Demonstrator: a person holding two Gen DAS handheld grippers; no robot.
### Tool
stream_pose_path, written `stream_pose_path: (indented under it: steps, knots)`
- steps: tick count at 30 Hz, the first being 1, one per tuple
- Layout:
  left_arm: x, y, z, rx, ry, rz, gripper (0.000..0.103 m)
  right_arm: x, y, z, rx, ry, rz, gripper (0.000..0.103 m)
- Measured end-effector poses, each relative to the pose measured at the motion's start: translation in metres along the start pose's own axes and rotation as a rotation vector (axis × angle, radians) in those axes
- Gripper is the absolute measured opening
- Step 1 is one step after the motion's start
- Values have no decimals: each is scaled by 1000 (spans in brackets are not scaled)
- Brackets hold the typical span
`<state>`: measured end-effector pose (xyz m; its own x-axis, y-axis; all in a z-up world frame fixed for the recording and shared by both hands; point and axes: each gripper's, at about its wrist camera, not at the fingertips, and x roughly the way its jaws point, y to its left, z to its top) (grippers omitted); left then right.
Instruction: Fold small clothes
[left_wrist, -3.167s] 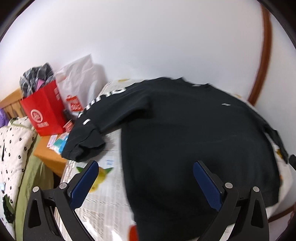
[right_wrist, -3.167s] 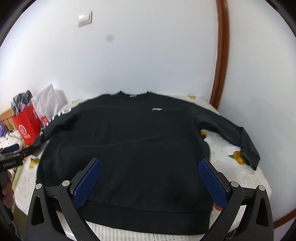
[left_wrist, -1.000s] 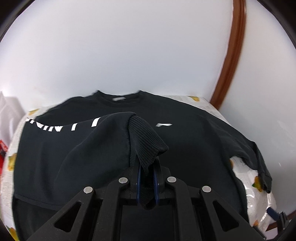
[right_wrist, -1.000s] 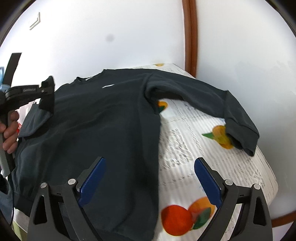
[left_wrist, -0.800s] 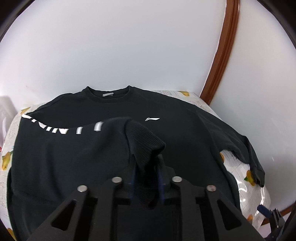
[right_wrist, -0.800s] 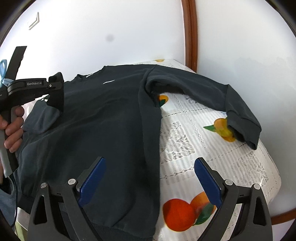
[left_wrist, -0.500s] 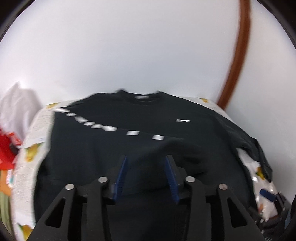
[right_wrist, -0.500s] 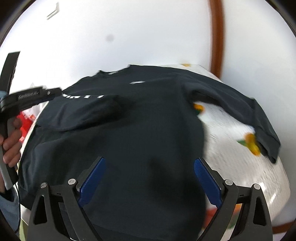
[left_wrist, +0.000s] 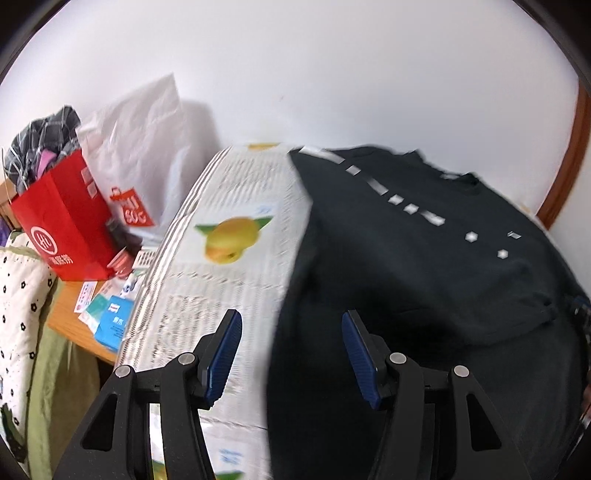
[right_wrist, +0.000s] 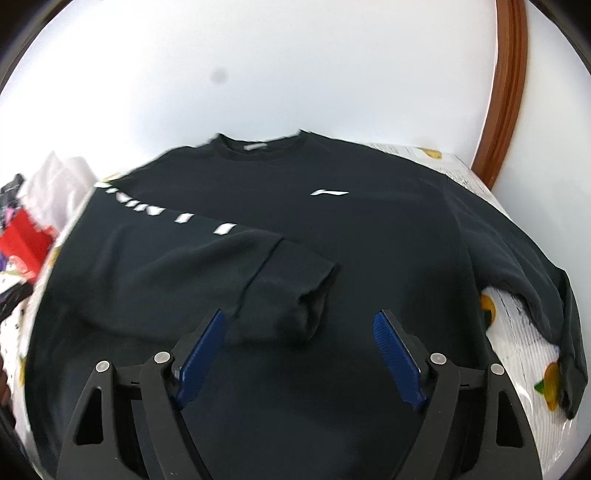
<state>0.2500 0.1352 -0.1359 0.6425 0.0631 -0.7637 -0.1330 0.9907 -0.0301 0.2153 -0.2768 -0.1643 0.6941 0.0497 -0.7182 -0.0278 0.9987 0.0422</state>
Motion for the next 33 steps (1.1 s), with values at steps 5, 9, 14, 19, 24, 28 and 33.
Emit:
stream_pose_path:
  steps: [5, 9, 14, 19, 24, 28, 33]
  knots:
    - [25, 9, 2, 26, 22, -20, 53, 45, -5, 13, 16, 75, -18, 82]
    - [45, -1, 11, 79, 28, -13, 53, 66, -6, 20, 48, 89, 35, 82]
    - [62, -14, 21, 128, 26, -9, 37, 82, 9, 34, 9, 79, 47, 62]
    - [66, -17, 24, 116, 19, -16, 8, 76, 26, 52, -92, 46, 134, 16]
    - [66, -4, 23, 63, 19, -30, 7, 38, 1, 86, -78, -138, 118, 15]
    - [67, 2, 22, 32, 21, -43, 7, 36, -48, 101, 20, -161, -6, 15]
    - [68, 0, 22, 35, 24, -35, 7, 84, -80, 85, 66, 8, 4, 16]
